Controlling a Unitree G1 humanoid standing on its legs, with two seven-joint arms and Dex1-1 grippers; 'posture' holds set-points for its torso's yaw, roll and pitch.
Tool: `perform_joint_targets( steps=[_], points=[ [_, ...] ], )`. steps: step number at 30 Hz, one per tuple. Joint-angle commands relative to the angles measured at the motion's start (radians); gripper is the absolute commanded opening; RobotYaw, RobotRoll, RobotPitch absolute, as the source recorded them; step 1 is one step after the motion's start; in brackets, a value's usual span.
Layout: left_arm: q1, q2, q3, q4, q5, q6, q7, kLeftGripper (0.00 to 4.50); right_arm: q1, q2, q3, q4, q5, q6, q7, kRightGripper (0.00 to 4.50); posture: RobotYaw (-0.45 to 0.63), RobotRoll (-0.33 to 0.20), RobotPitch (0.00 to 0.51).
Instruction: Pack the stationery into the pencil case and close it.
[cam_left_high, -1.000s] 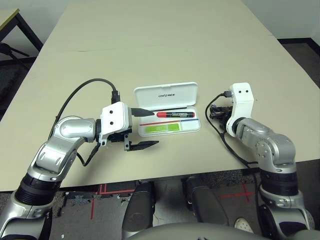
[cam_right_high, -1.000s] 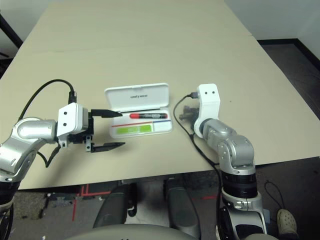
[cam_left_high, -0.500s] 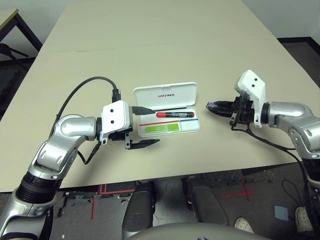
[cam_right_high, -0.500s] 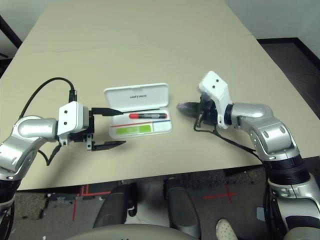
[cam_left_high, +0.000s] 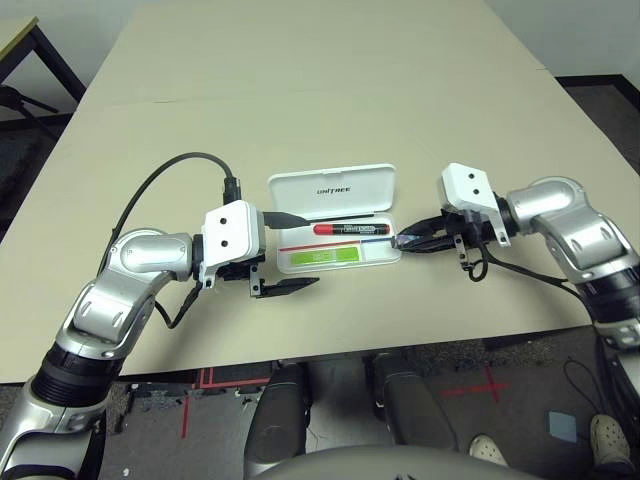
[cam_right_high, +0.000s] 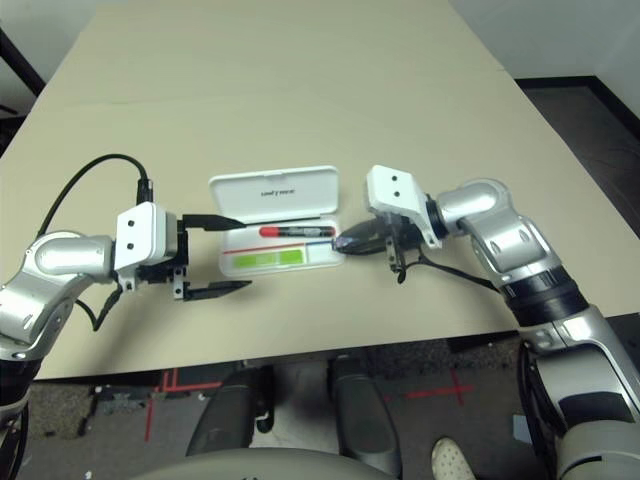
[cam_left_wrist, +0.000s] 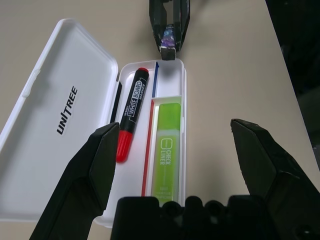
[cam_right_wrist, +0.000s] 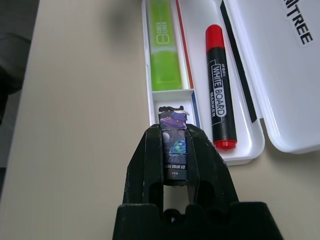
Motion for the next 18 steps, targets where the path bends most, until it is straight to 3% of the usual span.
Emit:
perform_joint_targets(
  steps=[1, 11, 18],
  points=[
    [0.014, 0.007, -0.003, -0.027, -0.001, 0.013, 0.006, 4.50, 0.001, 0.024, 0.024, 0.034, -0.025, -0.039, 0.021, 0.36, -0.04, 0.000, 0.166],
    [0.023, 0.011, 0.003, -0.029, -0.005, 0.016, 0.010, 4.50, 0.023, 0.078, 0.023, 0.059, -0.055, -0.080, -0.007, 0.36, -0.03, 0.000, 0.171],
    [0.024, 0.008, 0.000, -0.032, -0.006, 0.018, 0.012, 4.50, 0.051, 0.067, -0.021, 0.021, -0.024, -0.063, -0.037, 2.89, -0.04, 0.000, 0.173]
  ],
)
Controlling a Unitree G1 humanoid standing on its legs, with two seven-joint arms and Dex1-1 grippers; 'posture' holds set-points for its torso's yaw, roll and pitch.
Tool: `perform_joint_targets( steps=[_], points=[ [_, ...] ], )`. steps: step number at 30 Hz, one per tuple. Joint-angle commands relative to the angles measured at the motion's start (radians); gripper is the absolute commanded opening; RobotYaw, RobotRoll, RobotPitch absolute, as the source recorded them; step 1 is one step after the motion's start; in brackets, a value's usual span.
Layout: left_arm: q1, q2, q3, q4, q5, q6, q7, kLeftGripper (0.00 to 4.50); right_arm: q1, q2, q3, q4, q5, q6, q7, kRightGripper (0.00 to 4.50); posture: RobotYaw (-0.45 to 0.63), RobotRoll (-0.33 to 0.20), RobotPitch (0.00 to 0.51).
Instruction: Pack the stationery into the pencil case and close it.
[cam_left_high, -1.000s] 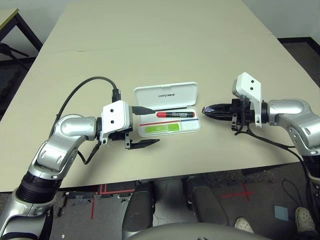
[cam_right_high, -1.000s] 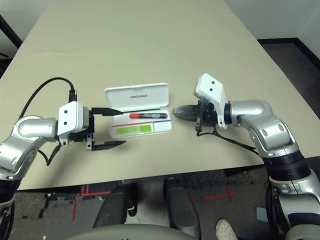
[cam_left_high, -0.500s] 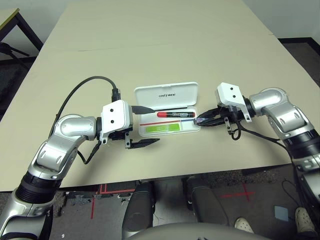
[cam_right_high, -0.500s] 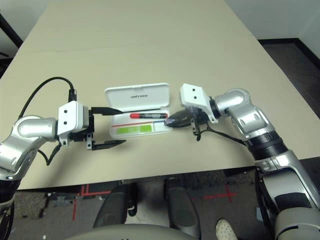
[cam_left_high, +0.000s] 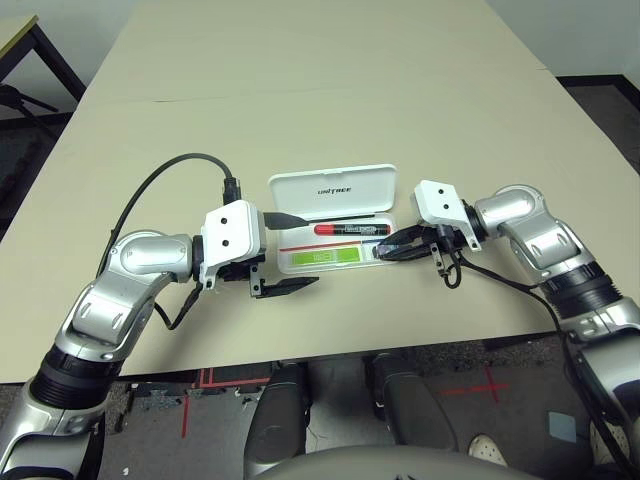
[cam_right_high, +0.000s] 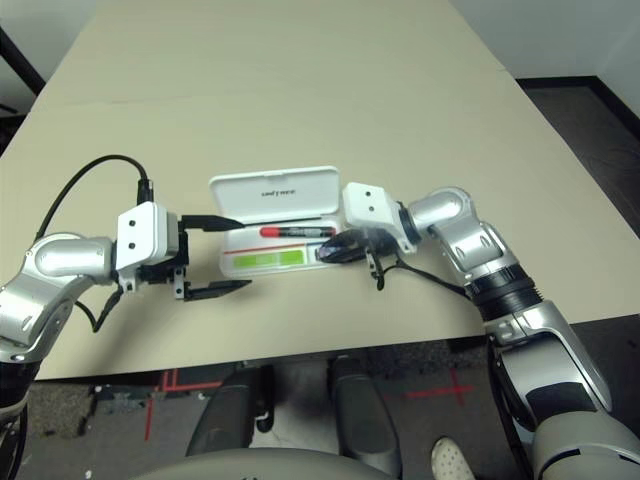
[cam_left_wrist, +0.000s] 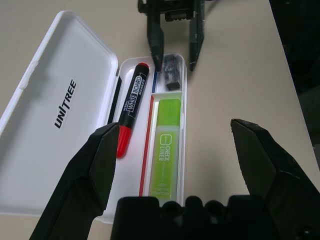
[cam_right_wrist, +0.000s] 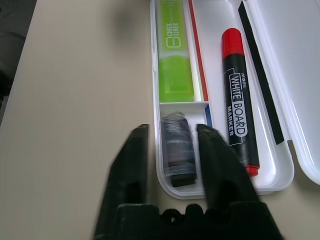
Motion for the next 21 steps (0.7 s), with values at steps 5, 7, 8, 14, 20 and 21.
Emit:
perform_joint_targets(
  steps=[5, 7, 8, 14, 20, 21],
  points=[
    [0.019, 0.003, 0.002, -0.030, -0.005, 0.008, 0.007, 4.50, 0.051, -0.034, -0.120, -0.090, 0.103, 0.106, -0.021, 4.45, -0.04, 0.000, 0.174],
    [0.025, 0.001, 0.006, -0.026, -0.007, 0.008, 0.011, 4.50, 0.074, -0.048, -0.176, -0.115, 0.150, 0.156, -0.039, 4.45, -0.04, 0.000, 0.175],
    [0.028, 0.001, 0.009, -0.024, -0.008, 0.008, 0.013, 4.50, 0.086, -0.056, -0.200, -0.126, 0.169, 0.180, -0.048, 4.45, -0.04, 0.000, 0.175],
    [0.061, -0.011, 0.058, 0.007, -0.032, 0.029, 0.052, 4.50, 0.253, -0.121, -0.386, -0.255, 0.312, 0.317, -0.113, 4.45, -0.06, 0.000, 0.172],
    [0.080, -0.022, 0.095, 0.104, -0.026, 0.006, 0.054, 4.50, 0.428, -0.131, -0.516, -0.375, 0.384, 0.337, -0.197, 4.45, -0.09, 0.000, 0.169],
    [0.075, -0.026, 0.098, 0.122, -0.025, 0.003, 0.055, 4.50, 0.451, -0.127, -0.531, -0.390, 0.391, 0.335, -0.213, 4.45, -0.09, 0.000, 0.168]
  ],
)
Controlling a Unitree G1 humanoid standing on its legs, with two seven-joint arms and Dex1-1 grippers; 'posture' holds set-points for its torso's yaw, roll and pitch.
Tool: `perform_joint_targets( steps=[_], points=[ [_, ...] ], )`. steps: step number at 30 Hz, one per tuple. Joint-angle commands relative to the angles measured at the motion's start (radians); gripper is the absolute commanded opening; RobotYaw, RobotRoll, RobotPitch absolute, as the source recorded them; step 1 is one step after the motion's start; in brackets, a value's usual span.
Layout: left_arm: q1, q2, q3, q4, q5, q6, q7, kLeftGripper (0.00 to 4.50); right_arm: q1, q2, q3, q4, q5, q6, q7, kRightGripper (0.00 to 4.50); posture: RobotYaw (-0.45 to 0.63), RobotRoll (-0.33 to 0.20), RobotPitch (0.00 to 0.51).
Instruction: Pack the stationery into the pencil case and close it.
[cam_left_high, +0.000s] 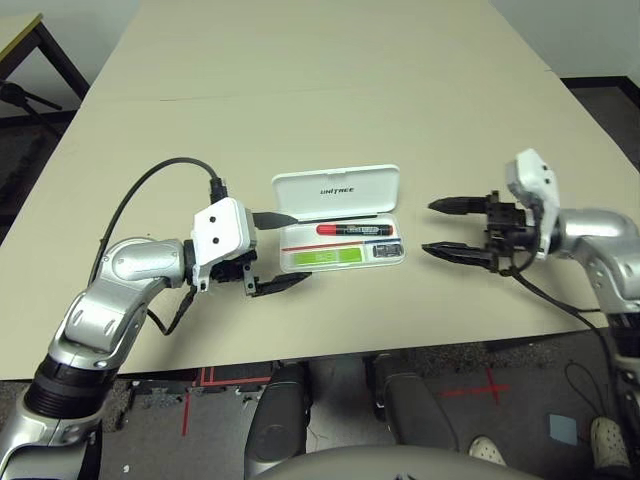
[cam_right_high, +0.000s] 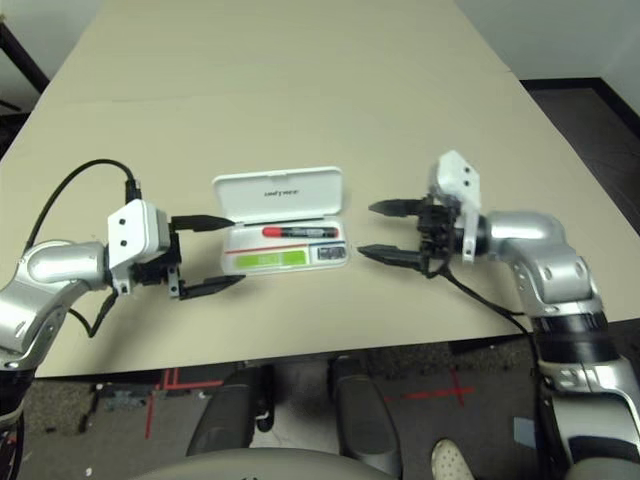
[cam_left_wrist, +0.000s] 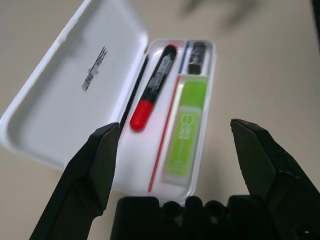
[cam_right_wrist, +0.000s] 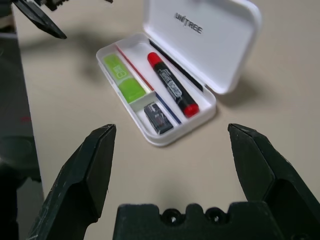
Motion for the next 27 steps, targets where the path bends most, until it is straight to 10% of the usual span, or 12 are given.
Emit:
perform_joint_targets(
  steps=[1, 14, 27],
  points=[
    [0.004, -0.010, 0.019, 0.063, -0.004, -0.017, 0.000, 4.50, 0.062, 0.009, -0.057, -0.066, 0.031, -0.001, -0.055, 4.45, -0.10, 0.000, 0.168],
    [-0.047, -0.011, 0.029, 0.209, 0.021, -0.052, -0.010, 4.50, 0.137, -0.004, -0.071, -0.132, 0.093, 0.018, -0.111, 4.45, -0.13, 0.000, 0.163],
    [-0.315, -0.047, 0.007, 0.577, 0.190, -0.079, 0.128, 0.03, 0.109, -0.002, -0.054, -0.126, 0.090, 0.013, -0.127, 4.50, -0.14, 0.000, 0.167]
  ],
)
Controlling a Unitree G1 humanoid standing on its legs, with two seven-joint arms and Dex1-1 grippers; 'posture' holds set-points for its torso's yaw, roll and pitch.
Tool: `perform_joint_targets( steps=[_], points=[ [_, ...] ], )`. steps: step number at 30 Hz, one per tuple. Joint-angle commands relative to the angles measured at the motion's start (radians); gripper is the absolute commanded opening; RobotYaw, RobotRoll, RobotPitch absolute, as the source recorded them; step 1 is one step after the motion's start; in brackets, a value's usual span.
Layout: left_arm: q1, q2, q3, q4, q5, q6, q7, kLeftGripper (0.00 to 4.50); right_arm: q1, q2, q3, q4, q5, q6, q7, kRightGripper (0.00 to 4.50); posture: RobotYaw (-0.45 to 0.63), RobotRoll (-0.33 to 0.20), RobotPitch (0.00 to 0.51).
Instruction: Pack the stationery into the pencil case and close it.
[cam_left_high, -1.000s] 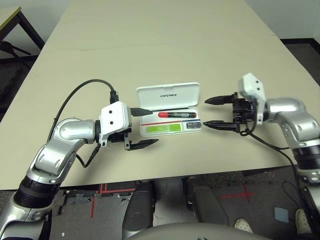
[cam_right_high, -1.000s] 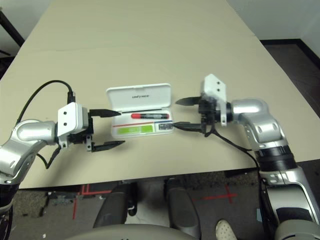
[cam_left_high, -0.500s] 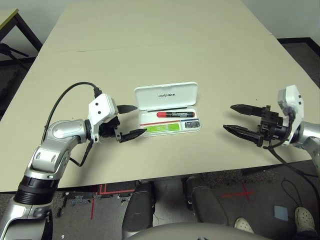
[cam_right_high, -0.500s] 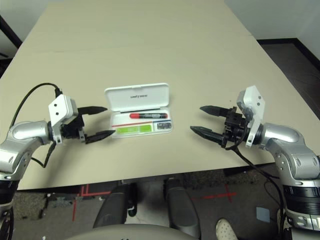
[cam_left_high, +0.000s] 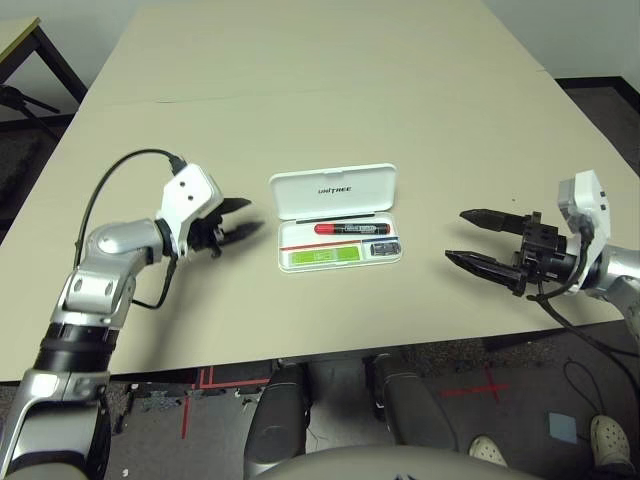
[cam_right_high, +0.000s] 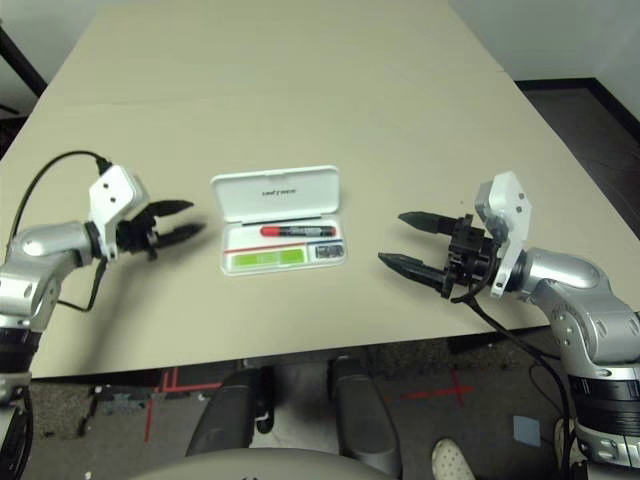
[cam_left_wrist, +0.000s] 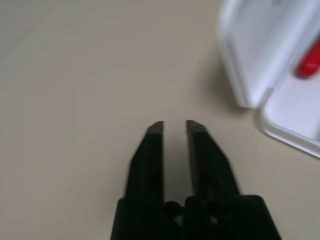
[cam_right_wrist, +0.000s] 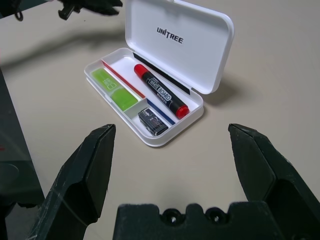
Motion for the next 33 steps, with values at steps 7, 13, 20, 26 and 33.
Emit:
perform_joint_targets(
  steps=[7, 13, 20, 26, 33],
  points=[
    [-0.085, -0.076, -0.025, 0.037, -0.001, 0.057, -0.008, 0.03, 0.006, 0.000, 0.007, -0.024, 0.009, 0.001, -0.012, 4.50, -0.15, 0.000, 0.169],
    [-0.111, -0.093, -0.031, 0.013, -0.016, 0.087, -0.037, 0.03, 0.011, 0.001, 0.008, -0.034, 0.006, 0.002, -0.018, 4.50, -0.15, 0.000, 0.170],
    [-0.092, -0.084, -0.025, -0.057, -0.048, 0.119, -0.089, 0.03, 0.012, -0.004, 0.009, -0.035, 0.007, 0.006, -0.015, 4.50, -0.15, 0.000, 0.173],
    [-0.054, -0.068, -0.033, -0.123, -0.066, 0.120, -0.135, 0.03, 0.000, 0.001, 0.021, -0.025, -0.001, 0.001, -0.016, 4.50, -0.15, 0.000, 0.174],
    [0.002, -0.044, -0.053, -0.208, -0.081, 0.108, -0.201, 0.03, -0.005, 0.001, 0.027, -0.019, -0.006, -0.002, -0.015, 4.50, -0.14, 0.000, 0.175]
  ],
)
